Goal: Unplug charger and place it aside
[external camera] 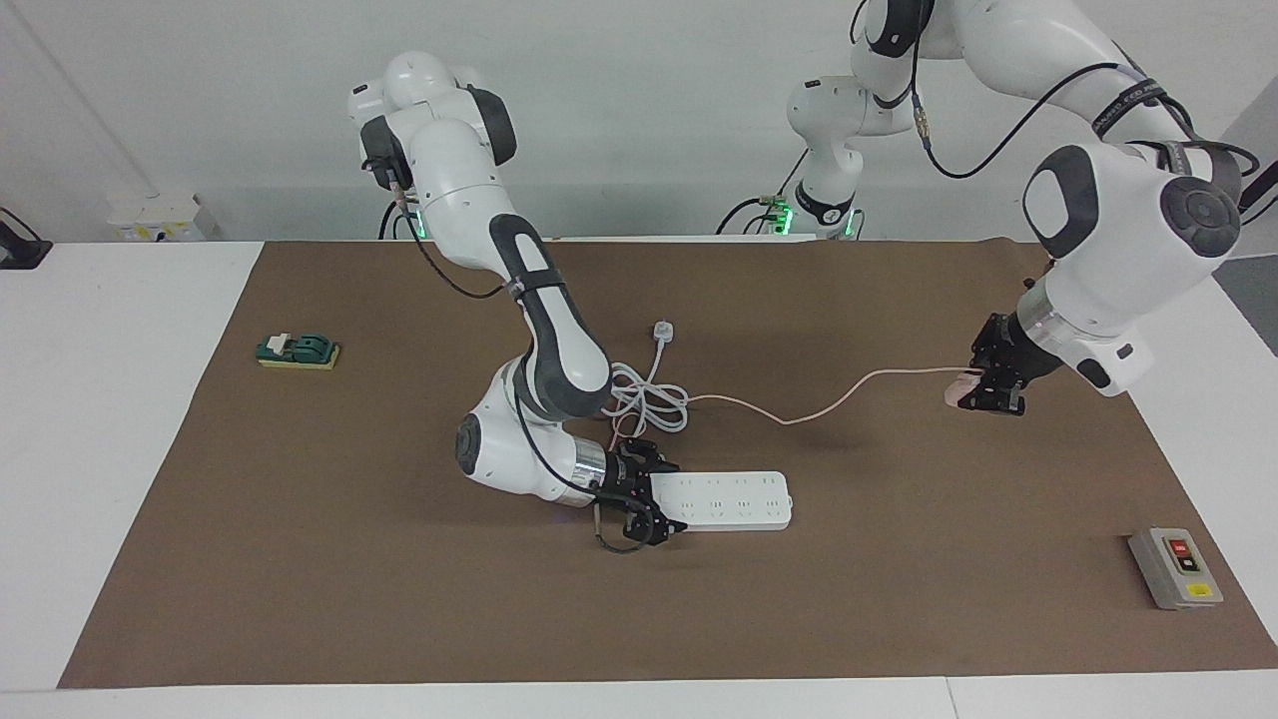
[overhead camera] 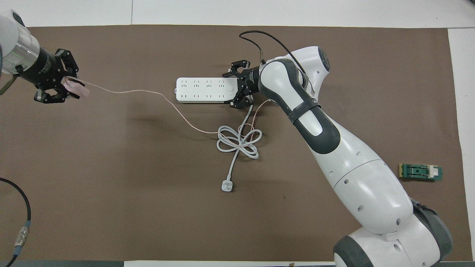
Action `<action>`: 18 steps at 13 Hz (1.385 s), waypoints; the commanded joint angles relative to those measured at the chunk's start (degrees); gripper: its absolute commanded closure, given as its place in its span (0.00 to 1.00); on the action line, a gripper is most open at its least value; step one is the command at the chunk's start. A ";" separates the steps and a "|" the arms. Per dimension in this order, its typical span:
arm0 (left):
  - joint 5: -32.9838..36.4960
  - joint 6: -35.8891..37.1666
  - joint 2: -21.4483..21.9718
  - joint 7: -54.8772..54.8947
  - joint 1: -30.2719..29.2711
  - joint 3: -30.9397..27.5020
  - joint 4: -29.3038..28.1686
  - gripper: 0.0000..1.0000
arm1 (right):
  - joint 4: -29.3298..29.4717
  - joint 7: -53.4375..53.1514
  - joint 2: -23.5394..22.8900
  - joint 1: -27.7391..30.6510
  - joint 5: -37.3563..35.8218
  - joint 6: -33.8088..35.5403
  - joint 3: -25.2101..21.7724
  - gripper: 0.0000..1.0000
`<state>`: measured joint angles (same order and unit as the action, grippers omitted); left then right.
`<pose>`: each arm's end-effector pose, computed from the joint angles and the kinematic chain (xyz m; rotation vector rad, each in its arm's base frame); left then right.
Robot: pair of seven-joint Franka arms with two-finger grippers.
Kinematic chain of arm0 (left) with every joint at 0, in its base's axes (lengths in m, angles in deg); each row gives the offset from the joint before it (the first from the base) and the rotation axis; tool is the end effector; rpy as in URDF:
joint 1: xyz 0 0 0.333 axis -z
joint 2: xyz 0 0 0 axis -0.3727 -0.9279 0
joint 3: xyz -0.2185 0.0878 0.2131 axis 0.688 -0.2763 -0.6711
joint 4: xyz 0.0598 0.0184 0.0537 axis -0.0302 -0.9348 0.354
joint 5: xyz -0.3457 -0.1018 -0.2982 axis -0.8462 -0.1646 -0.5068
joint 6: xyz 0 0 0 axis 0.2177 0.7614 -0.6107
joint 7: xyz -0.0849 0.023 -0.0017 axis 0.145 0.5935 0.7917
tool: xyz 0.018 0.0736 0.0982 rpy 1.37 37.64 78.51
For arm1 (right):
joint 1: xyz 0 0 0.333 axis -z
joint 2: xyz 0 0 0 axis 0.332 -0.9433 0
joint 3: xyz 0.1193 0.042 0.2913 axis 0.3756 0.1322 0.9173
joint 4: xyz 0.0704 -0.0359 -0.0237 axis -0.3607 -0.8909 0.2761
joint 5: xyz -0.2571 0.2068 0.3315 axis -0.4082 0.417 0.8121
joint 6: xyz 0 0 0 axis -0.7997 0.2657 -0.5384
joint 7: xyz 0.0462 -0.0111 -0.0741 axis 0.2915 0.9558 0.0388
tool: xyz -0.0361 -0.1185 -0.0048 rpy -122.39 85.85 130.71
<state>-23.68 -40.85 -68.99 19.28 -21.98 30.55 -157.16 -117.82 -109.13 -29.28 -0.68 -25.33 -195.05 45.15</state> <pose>0.7303 -0.0270 0.4700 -2.6167 -1.6876 0.2162 0.7739 0.3480 0.1980 -1.7572 1.6332 0.7970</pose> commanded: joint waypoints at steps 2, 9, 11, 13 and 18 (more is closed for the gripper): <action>0.00 -3.29 4.79 24.67 -2.71 -0.19 -9.99 1.00 | -1.93 -3.17 5.97 1.26 -2.58 7.14 -2.57 0.00; 6.04 -10.59 8.83 62.66 -5.80 -0.45 -20.28 1.00 | -5.80 -4.06 20.56 2.83 -12.94 23.31 -10.83 0.00; 7.21 -13.04 10.06 74.29 -6.76 -0.36 -23.44 1.00 | -5.80 -2.14 26.44 4.86 -22.07 27.01 -10.92 0.00; 7.21 -15.51 10.77 74.57 -7.29 -0.36 -25.65 0.68 | -5.80 5.39 30.14 6.09 -28.05 31.05 -10.92 0.00; 7.21 -14.38 10.95 74.22 -6.41 -0.28 -22.24 0.00 | -5.53 34.97 36.39 11.18 -40.89 38.09 -10.92 0.00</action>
<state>-17.63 -54.67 -59.80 92.87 -28.62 30.20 -179.42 -121.11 -86.11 4.04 8.54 -62.12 -158.17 33.82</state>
